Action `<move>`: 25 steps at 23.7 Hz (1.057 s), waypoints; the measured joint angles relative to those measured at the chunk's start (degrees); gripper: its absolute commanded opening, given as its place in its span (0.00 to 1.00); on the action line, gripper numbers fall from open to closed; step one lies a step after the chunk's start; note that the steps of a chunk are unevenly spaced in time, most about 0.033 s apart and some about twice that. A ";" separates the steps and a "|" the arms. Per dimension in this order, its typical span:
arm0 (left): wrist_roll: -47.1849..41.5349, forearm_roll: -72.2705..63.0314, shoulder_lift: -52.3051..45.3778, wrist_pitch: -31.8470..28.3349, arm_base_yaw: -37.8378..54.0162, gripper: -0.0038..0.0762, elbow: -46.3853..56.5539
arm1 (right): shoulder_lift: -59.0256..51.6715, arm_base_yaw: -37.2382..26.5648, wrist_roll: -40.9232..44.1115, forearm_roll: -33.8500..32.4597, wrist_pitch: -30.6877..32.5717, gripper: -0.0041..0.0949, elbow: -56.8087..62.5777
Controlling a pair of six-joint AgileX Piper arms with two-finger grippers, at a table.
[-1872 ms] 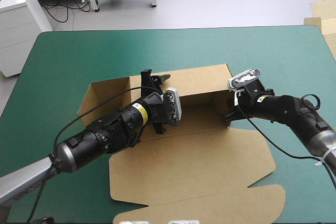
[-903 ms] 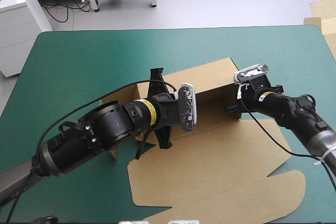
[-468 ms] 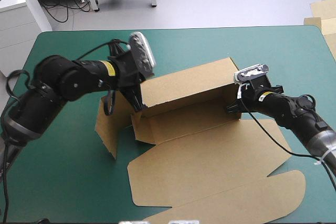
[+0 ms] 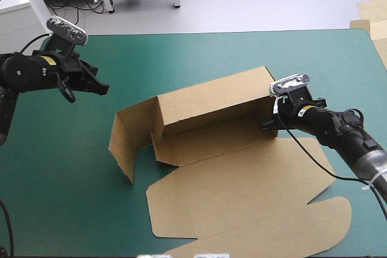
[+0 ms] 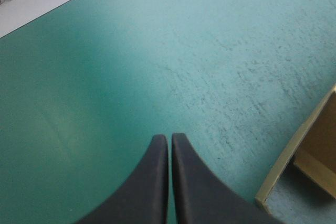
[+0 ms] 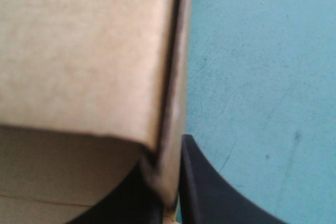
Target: Fold the box
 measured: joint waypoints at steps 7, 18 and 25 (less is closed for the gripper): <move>-4.08 3.65 -8.04 -9.86 1.88 0.04 11.47 | 0.00 0.00 0.00 0.00 6.49 0.02 -4.09; -5.59 7.42 -11.25 -16.70 1.88 0.04 20.58 | 6.38 0.00 8.24 -4.40 39.07 0.02 -26.86; -5.63 7.83 -11.25 -17.43 1.88 0.04 20.58 | 20.10 0.00 8.58 -5.18 43.98 0.02 -33.98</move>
